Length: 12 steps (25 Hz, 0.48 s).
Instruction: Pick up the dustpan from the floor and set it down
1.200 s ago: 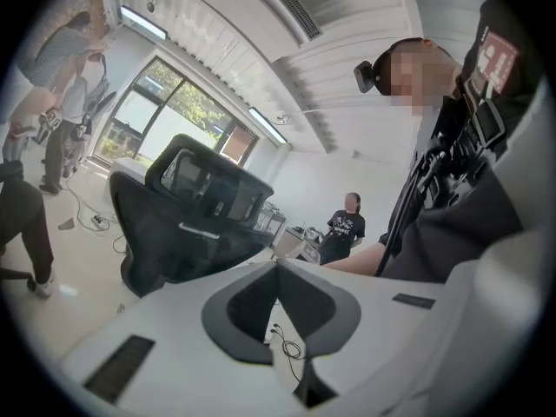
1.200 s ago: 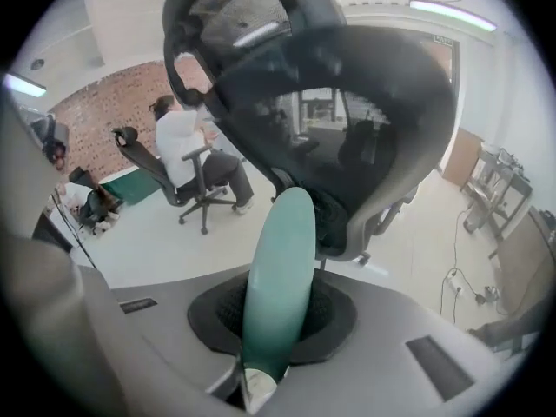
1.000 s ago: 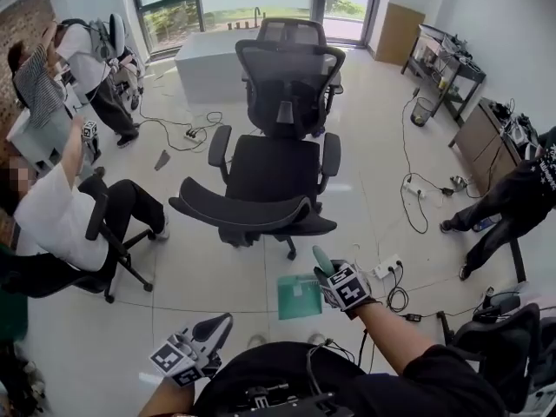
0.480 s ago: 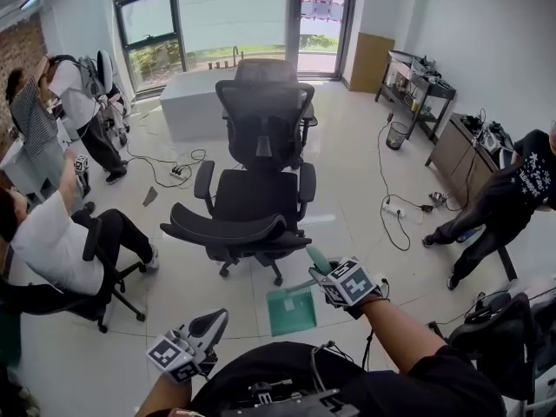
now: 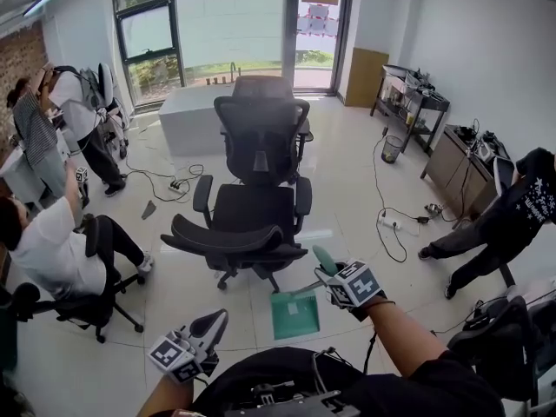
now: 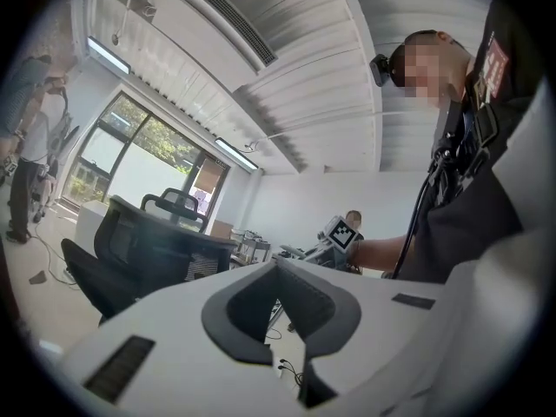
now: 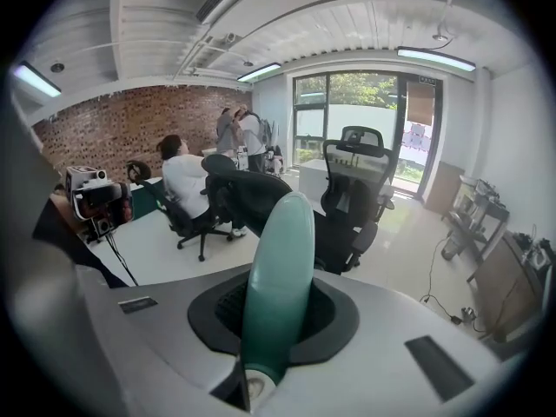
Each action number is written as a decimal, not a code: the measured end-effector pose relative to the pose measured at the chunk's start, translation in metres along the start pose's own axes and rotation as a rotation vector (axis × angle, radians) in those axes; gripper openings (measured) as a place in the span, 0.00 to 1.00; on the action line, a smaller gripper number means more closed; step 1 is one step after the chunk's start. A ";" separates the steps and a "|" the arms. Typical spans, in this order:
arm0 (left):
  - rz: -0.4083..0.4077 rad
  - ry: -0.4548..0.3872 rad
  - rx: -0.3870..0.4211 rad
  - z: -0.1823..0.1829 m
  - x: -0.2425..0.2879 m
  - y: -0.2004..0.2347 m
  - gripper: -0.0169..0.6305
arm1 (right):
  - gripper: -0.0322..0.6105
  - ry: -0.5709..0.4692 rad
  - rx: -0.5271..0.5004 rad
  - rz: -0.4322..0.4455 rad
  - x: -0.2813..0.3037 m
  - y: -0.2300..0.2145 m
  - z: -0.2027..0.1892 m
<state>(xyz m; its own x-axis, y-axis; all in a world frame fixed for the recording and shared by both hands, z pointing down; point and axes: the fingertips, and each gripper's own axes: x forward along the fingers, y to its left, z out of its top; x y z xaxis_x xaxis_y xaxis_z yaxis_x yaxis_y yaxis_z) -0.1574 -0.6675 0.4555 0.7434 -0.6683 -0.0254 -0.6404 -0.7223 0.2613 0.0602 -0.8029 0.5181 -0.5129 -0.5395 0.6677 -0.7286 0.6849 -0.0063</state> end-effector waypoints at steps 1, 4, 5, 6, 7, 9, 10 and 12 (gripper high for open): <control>0.003 -0.001 0.002 0.001 -0.001 0.000 0.05 | 0.15 0.000 -0.003 -0.002 -0.002 0.001 0.000; -0.009 0.013 0.032 0.001 -0.002 -0.003 0.04 | 0.15 0.000 -0.004 -0.005 -0.003 0.001 0.000; -0.010 0.015 0.040 0.001 -0.002 -0.002 0.04 | 0.15 -0.001 -0.002 -0.005 -0.002 0.001 0.000; -0.008 0.015 0.041 0.000 -0.001 -0.001 0.04 | 0.15 -0.003 0.001 -0.005 -0.001 0.000 -0.001; -0.005 0.010 0.037 0.001 0.000 0.001 0.04 | 0.15 -0.005 0.006 -0.005 0.000 -0.001 -0.001; -0.003 -0.007 0.017 0.003 0.000 0.004 0.04 | 0.15 -0.005 0.015 -0.002 0.003 -0.001 -0.003; -0.003 -0.013 0.008 0.004 0.000 0.005 0.04 | 0.15 -0.003 0.019 0.001 0.003 0.000 -0.004; -0.006 -0.018 0.003 0.006 -0.001 0.005 0.05 | 0.15 0.000 0.022 0.005 0.005 0.002 -0.005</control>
<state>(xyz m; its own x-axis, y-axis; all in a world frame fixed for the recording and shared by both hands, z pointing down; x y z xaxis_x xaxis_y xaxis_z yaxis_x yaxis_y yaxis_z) -0.1623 -0.6717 0.4513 0.7435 -0.6673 -0.0441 -0.6368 -0.7266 0.2580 0.0590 -0.8018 0.5251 -0.5168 -0.5356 0.6679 -0.7356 0.6769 -0.0263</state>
